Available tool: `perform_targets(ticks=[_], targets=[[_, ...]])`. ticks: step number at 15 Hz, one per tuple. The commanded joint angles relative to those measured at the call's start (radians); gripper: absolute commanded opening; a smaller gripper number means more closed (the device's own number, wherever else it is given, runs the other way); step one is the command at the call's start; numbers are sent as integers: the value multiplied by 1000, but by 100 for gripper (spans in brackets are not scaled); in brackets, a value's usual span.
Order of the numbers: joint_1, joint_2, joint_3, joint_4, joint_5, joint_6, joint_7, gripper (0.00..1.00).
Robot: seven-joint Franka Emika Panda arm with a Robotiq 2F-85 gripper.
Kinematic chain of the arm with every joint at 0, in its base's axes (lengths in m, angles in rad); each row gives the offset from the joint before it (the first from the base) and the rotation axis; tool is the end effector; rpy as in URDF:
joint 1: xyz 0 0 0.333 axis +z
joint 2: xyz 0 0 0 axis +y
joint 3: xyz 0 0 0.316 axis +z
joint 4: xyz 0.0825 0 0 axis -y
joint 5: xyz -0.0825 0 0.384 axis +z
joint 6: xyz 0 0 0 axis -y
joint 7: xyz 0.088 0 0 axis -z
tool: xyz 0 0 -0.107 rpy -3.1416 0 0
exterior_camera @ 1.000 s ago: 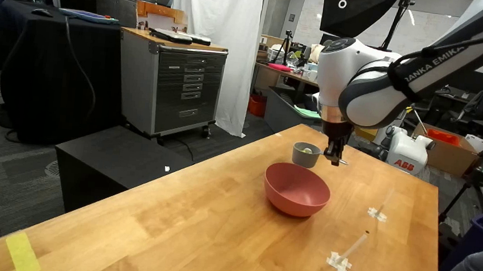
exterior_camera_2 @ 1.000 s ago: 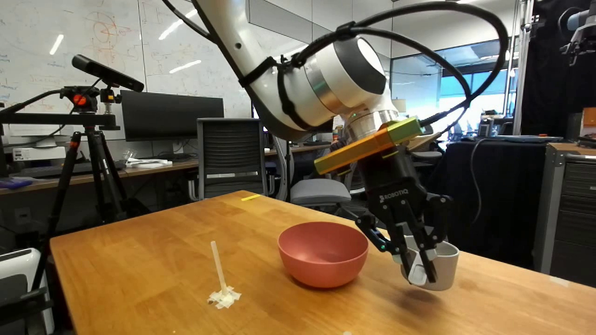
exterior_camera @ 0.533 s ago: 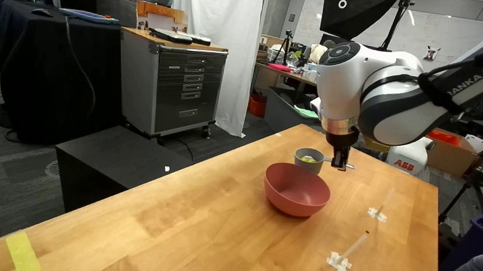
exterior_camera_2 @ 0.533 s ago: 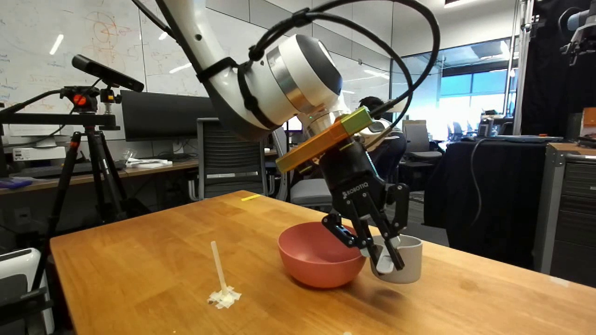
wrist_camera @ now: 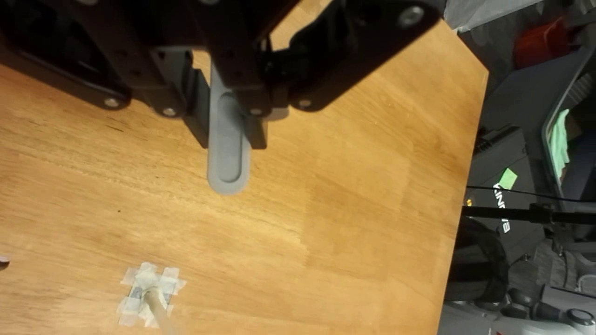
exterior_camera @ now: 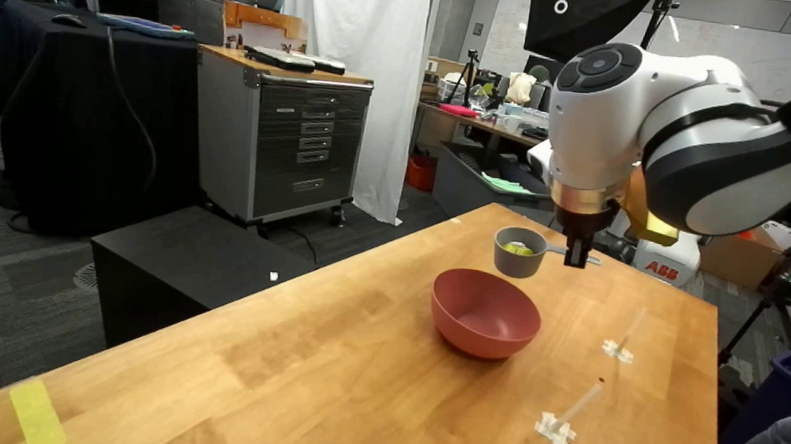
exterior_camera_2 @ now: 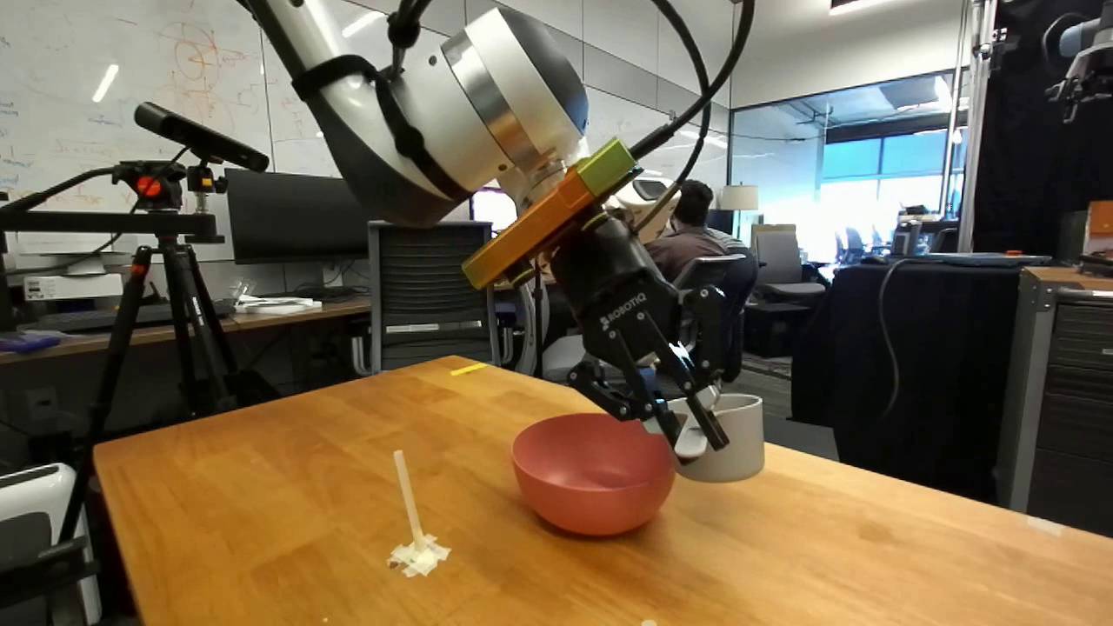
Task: Pour the contents in the grey measuring cup into the pink bowl
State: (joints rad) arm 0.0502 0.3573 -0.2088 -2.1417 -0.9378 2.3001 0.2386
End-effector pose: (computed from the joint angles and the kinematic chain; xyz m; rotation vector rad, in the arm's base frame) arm 0.5473 -0.1051 0.2306 2.3990 0.4036 -0.2120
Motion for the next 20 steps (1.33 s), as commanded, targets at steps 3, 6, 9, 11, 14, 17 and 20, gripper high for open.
perform_targets(ticks=[3,6,9,11,14,17,20], targets=[[-2,-107,49,-108,-126,-66,108,10],[-1,-89,78,-113,-149,-114,132,10],[4,-60,108,-102,-146,-170,153,10],[8,-49,127,-93,-139,-204,159,10],[17,-41,155,-83,-130,-256,160,10],[34,-52,187,-65,-104,-336,147,10],[56,-61,218,-35,-84,-427,142,10]])
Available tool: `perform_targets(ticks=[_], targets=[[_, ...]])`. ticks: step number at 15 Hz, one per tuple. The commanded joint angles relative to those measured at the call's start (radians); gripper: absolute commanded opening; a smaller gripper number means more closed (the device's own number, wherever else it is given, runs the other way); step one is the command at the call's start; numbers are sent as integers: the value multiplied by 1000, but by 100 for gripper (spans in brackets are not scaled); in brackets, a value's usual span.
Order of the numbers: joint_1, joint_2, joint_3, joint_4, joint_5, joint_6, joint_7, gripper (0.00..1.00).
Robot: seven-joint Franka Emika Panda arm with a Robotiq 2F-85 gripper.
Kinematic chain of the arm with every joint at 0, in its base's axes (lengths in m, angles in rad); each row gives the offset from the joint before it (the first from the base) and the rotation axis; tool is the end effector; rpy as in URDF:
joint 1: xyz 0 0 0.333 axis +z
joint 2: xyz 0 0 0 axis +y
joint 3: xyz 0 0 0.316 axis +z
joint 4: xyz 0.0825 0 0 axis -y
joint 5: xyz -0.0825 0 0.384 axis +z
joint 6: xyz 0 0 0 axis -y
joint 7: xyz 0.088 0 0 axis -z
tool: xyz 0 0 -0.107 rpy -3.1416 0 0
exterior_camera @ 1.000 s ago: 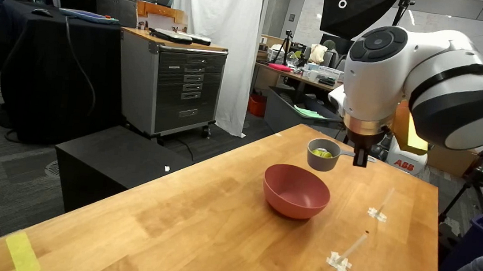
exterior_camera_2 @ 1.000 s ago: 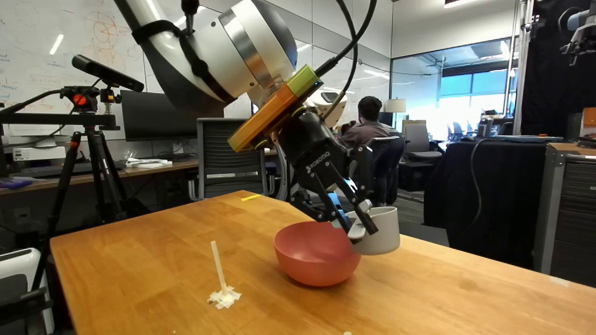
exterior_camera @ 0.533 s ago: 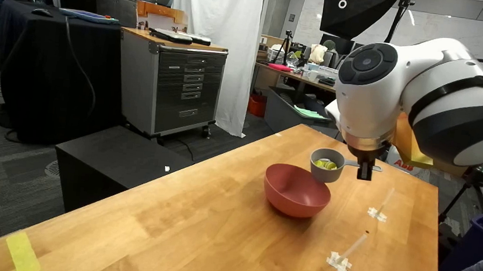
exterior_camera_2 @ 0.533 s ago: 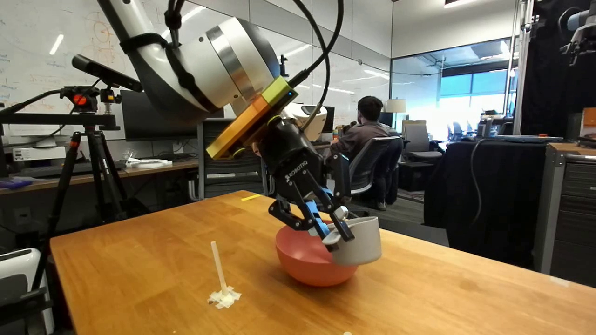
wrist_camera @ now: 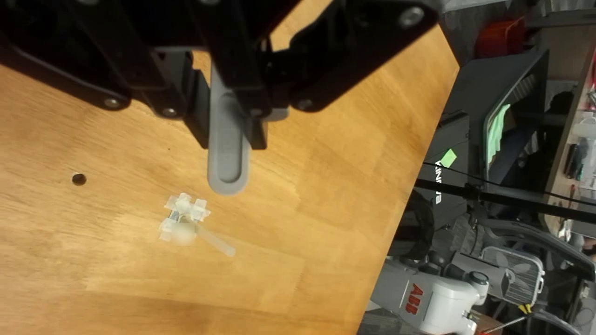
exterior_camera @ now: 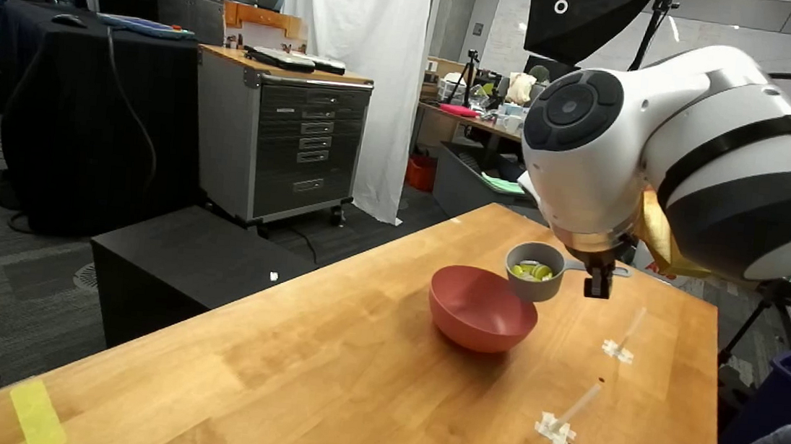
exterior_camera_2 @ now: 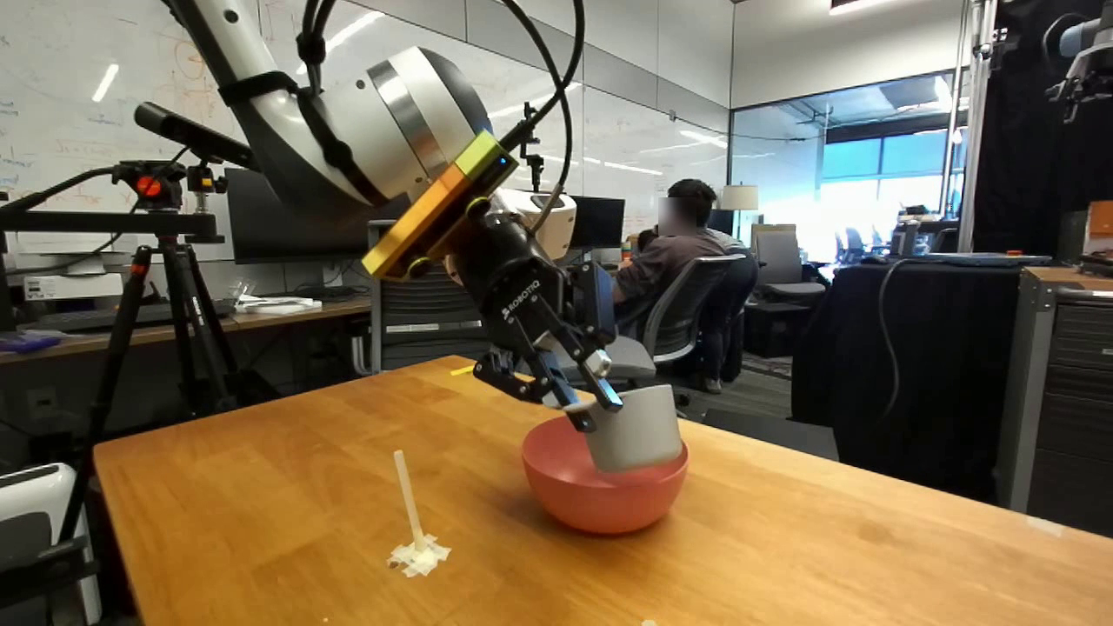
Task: Pour the contents in the grey measuring cup into the pink bowl
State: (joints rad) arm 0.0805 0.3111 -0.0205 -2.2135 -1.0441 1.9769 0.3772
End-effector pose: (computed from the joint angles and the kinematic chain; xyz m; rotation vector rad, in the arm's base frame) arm 0.5124 -0.0244 0.2246 2.1738 0.4429 -0.3612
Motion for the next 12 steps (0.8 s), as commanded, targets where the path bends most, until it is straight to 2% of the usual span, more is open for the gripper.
perform_targets(ticks=[1,12], targets=[[30,-12,39,51,29,-127,-1,10],[41,36,55,139,42,-399,-4,10]])
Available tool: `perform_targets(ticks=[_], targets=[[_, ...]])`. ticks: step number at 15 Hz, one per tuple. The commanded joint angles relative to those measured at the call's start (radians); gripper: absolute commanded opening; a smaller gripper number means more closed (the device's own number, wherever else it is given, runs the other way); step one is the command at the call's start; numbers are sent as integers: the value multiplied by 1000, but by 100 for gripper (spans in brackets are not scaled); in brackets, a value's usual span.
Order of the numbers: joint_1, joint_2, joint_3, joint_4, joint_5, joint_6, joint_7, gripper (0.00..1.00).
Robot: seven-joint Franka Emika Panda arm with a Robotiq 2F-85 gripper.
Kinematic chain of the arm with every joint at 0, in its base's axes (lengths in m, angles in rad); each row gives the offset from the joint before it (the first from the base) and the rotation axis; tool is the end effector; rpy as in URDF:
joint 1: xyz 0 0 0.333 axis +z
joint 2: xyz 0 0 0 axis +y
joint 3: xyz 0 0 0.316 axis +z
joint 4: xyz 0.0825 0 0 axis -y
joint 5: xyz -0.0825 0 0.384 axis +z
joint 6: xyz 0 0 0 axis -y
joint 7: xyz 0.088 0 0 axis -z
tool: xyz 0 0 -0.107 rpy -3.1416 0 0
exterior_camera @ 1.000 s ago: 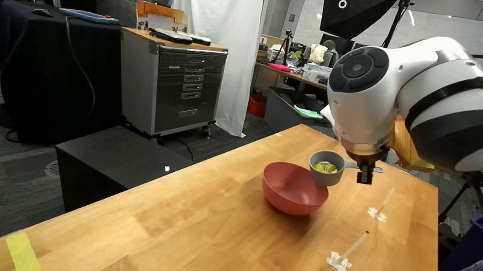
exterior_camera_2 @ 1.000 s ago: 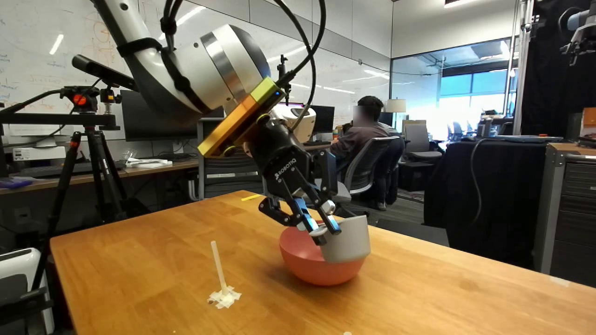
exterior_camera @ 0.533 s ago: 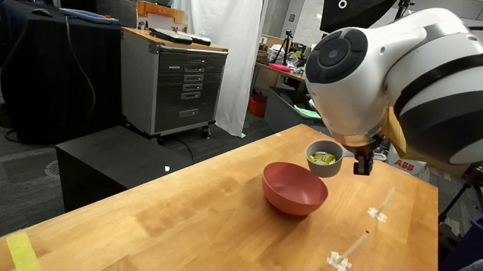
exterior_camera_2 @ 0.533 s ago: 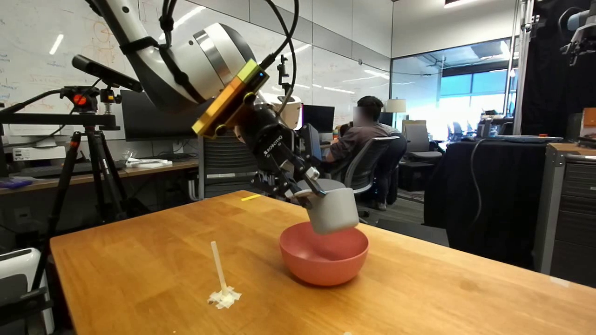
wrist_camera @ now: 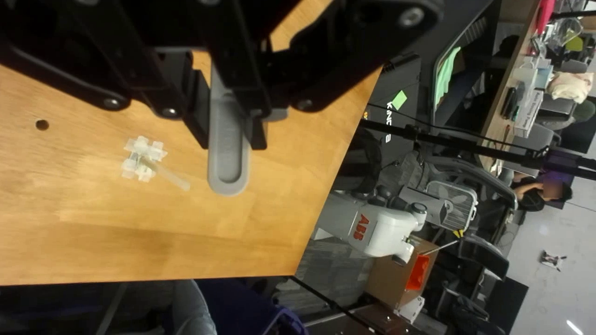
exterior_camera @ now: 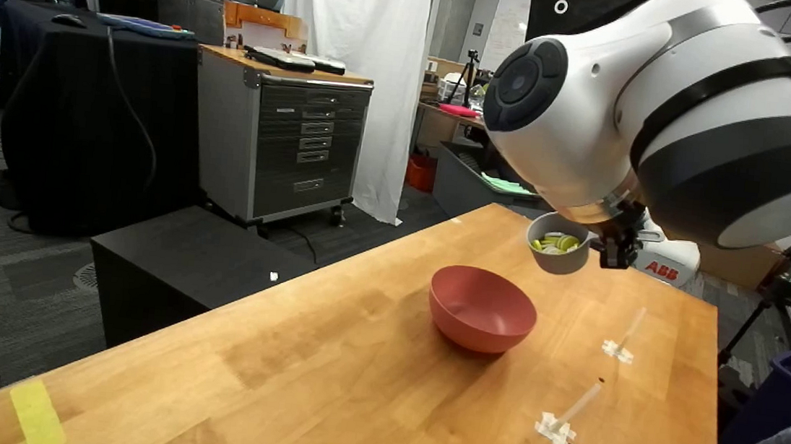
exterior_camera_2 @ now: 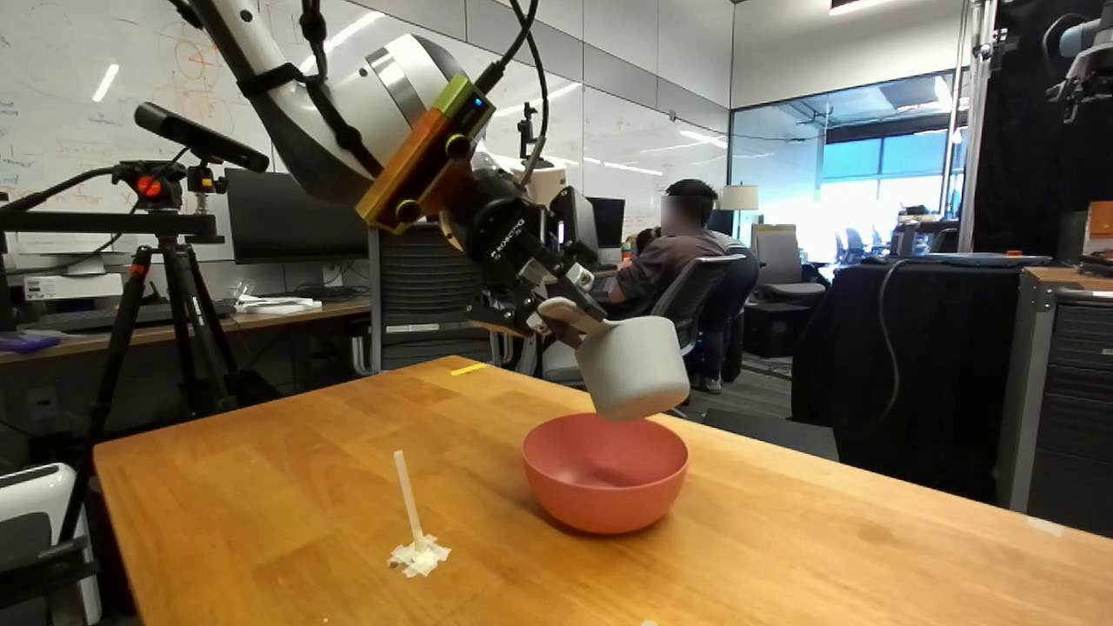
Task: Pour the contents in the grey measuring cup into the pink bowl
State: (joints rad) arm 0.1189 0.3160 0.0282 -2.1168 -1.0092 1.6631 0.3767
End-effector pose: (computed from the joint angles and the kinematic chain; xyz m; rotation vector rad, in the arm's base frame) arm 0.5194 -0.0073 0.2611 2.0193 0.3107 -0.5003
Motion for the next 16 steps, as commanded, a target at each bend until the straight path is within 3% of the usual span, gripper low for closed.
perform_targets(ticks=[1,10,16], targets=[[3,46,5,49,5,-104,-5,10],[11,199,8,117,-1,-153,-20,10],[46,205,43,184,37,-232,-76,10]])
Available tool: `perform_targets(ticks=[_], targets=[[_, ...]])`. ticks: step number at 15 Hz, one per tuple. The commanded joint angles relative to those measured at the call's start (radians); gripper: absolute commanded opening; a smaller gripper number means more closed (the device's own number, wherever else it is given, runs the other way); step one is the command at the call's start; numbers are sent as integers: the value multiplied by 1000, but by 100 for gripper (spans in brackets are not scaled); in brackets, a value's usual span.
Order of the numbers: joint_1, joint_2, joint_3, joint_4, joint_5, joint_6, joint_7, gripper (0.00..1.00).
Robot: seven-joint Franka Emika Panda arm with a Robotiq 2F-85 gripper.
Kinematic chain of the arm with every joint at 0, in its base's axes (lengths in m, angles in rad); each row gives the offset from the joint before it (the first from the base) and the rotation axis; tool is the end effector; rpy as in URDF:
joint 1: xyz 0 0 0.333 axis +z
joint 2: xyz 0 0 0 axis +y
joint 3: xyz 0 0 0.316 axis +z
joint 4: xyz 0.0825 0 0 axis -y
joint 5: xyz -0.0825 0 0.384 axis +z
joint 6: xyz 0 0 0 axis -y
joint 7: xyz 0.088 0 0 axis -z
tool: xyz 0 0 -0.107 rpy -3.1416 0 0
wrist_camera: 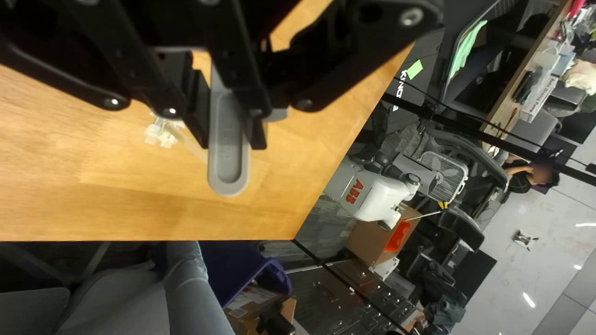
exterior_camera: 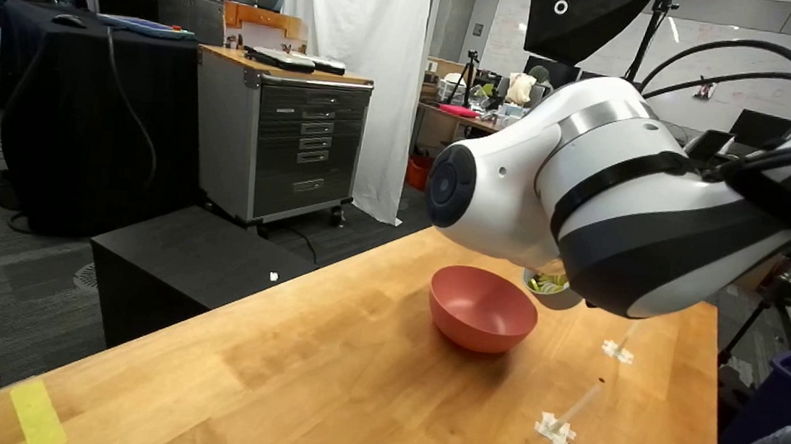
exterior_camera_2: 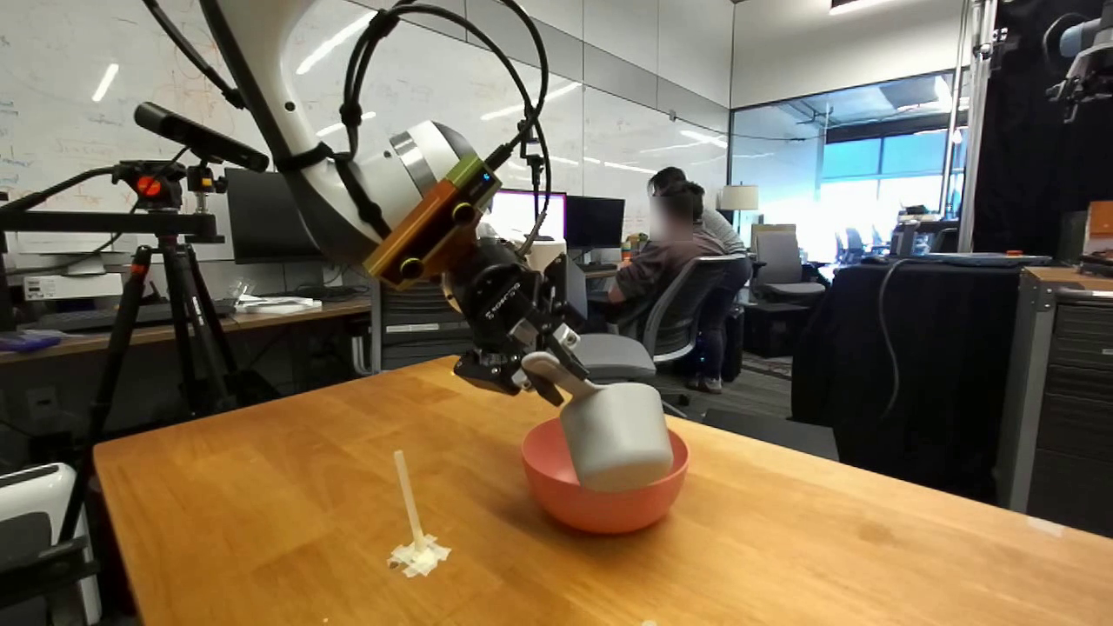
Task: Pour the contents in the grey measuring cup into the pink bowl
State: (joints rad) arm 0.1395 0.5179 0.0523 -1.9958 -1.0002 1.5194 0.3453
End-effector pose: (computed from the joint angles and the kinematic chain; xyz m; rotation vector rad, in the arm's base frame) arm 0.5280 0.0069 0.2003 1.9001 0.3580 -0.6970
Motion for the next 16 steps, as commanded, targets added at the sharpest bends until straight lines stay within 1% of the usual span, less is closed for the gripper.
perform_targets(ticks=[1,5,10,16], targets=[[33,9,21,81,31,-110,-48,10],[49,27,25,133,32,-191,-73,10],[44,53,19,169,23,-263,-104,10],[48,108,17,218,14,-353,-110,10]])
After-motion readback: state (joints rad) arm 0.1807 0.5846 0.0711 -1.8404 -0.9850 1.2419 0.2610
